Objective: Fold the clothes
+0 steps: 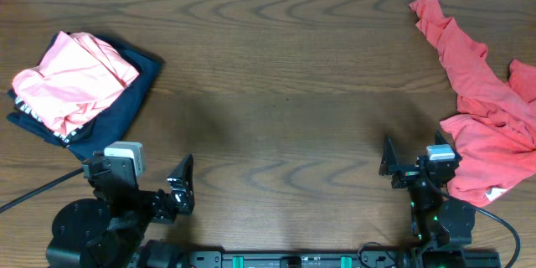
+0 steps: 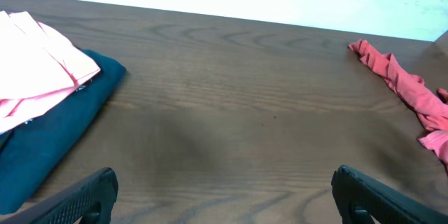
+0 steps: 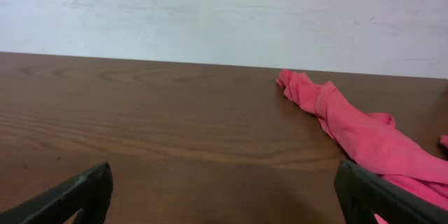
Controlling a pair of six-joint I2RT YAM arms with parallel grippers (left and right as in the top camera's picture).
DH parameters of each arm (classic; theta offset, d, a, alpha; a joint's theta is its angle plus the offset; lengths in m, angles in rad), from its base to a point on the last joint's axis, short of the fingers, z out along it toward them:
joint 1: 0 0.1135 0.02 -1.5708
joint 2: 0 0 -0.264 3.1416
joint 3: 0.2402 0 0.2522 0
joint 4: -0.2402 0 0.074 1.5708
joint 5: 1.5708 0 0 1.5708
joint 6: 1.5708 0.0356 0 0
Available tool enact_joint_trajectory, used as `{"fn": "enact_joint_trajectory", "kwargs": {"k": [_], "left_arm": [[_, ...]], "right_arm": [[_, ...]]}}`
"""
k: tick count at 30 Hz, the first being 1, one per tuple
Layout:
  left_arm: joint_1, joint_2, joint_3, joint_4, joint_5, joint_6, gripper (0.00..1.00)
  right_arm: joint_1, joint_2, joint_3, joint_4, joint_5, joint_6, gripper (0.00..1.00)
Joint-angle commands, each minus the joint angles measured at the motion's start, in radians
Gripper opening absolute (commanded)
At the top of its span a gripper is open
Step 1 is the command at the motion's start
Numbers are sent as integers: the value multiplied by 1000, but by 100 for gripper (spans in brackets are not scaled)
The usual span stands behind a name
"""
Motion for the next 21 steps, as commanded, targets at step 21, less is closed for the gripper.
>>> {"fn": "enact_joint_trajectory", "kwargs": {"k": [21], "left_arm": [[198, -376, -774, 560, -26, 48, 98]], "right_arm": [[7, -5, -2, -4, 6, -13, 99]]}}
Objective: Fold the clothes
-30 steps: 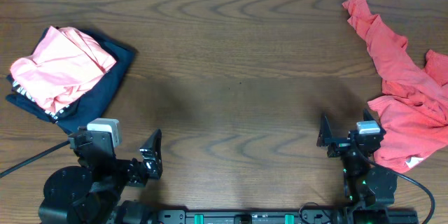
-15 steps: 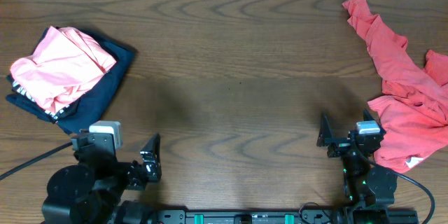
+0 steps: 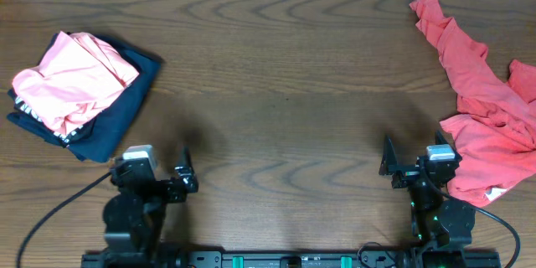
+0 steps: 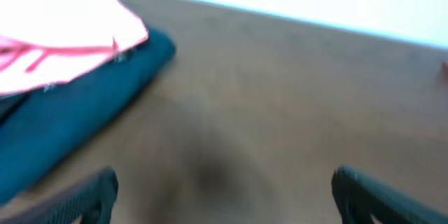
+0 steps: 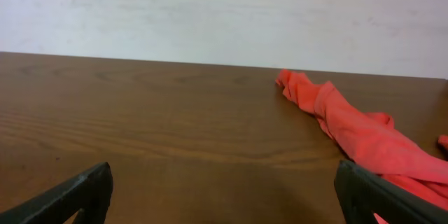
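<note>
A crumpled red garment (image 3: pixel 490 109) lies unfolded at the table's right side, also seen as a red garment (image 5: pixel 350 129) in the right wrist view. At the left sits a folded pile: a pink garment (image 3: pixel 71 79) on a navy garment (image 3: pixel 117 117), blurred in the left wrist view as pink (image 4: pixel 56 38) on navy (image 4: pixel 77 122). My left gripper (image 3: pixel 180 182) is open near the front edge, holding nothing, right of the pile. My right gripper (image 3: pixel 387 166) is open over bare wood, just left of the red garment.
The brown wooden table (image 3: pixel 285 75) spans the whole view, with a white wall (image 5: pixel 224 14) behind its far edge. A black cable (image 3: pixel 50 218) runs off the left arm's base at the front left.
My left arm has pulled back and turned toward the folded pile; its wrist view is now motion-blurred with the pile nearer. The right arm and all garments are unchanged.
</note>
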Controlling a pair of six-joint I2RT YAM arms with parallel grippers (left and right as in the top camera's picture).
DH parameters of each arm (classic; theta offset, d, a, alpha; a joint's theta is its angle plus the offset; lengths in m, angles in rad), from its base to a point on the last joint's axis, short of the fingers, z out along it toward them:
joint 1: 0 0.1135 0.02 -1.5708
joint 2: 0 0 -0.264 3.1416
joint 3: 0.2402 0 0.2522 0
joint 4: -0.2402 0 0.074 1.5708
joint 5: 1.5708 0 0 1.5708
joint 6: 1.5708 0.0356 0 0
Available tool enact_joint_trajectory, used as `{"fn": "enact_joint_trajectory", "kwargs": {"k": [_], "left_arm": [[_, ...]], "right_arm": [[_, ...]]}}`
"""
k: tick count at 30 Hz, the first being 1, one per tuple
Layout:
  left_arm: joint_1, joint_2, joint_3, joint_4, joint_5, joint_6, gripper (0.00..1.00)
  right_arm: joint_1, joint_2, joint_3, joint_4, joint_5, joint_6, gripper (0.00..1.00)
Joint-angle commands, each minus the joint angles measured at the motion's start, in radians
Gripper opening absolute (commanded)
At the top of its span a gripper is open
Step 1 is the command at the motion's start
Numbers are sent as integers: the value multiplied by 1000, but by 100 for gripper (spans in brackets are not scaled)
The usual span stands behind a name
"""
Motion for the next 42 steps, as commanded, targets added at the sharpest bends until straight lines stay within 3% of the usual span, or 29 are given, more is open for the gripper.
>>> {"fn": "enact_joint_trajectory", "kwargs": {"k": [1, 7, 17, 42], "left_arm": [[5, -73, -139, 158, -2, 9, 98], [5, -107, -338, 492, -10, 9, 98], [5, -125, -343, 418, -9, 8, 98], [5, -122, -343, 418, -9, 8, 98]], "right_arm": [[7, -5, -2, -4, 3, -12, 99], [7, -5, -2, -4, 3, -12, 99], [7, -5, -2, -4, 3, -12, 99], [7, -5, -2, -4, 3, -12, 99]]}}
